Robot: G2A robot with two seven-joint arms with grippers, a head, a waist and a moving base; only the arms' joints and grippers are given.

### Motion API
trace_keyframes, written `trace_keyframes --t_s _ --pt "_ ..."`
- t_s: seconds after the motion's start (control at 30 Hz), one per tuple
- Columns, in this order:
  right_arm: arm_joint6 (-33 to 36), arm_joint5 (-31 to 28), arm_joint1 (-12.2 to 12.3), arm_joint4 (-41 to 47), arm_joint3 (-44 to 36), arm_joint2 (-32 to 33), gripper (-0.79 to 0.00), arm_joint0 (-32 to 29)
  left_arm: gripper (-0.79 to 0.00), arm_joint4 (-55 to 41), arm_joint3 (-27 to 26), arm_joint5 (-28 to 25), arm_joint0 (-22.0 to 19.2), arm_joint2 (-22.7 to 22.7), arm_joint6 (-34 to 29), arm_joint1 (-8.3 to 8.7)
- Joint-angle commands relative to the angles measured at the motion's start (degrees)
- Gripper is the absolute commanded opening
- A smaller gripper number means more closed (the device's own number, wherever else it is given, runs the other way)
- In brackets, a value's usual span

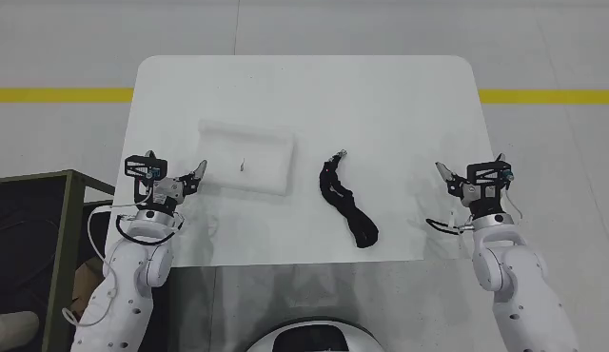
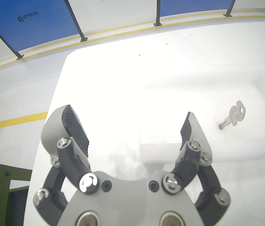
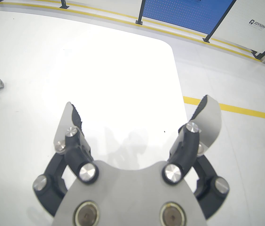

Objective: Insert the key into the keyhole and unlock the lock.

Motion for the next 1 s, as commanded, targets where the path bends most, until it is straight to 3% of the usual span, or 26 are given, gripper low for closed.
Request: trace_keyframes --t_s 0.0,0.27,0.43,0.5,0.6,0.7,0.8,0.97 --pt "0.0 0.0 0.0 0.0 0.0 0.0 -0.001 0.0 0.000 0.0 0.0 0.0 0.0 0.0 0.0 0.00" --pt "0.0 0.0 0.0 0.0 0.0 0.0 0.000 0.0 0.000 0.1 0.0 -1.7 0.1 0.2 -1.3 0.08" --pt "0.0 0.0 0.0 0.0 0.0 0.0 0.000 0.0 0.000 -7.6 -8.0 -5.2 -6.2 -4.1 -19.1 0.57" --pt "0.0 0.0 0.0 0.0 0.0 0.0 0.000 0.0 0.000 -13.0 -11.2 -5.3 -10.0 -4.9 -31.7 0.76" --pt "0.0 0.0 0.0 0.0 0.0 0.0 0.000 0.0 0.000 -20.9 -14.1 -3.8 -17.3 -3.6 -50.2 0.99" --pt "0.0 0.0 0.0 0.0 0.0 0.0 0.000 0.0 0.000 -27.3 -13.7 0.1 -24.2 -0.4 -63.4 1.01" --pt "0.0 0.0 0.0 0.0 0.0 0.0 0.000 0.0 0.000 -28.0 -12.7 2.3 -28.4 3.0 -67.4 0.94" --pt "0.0 0.0 0.0 0.0 0.0 0.0 0.000 0.0 0.000 -27.4 -12.2 3.7 -28.9 3.6 -66.1 0.86"
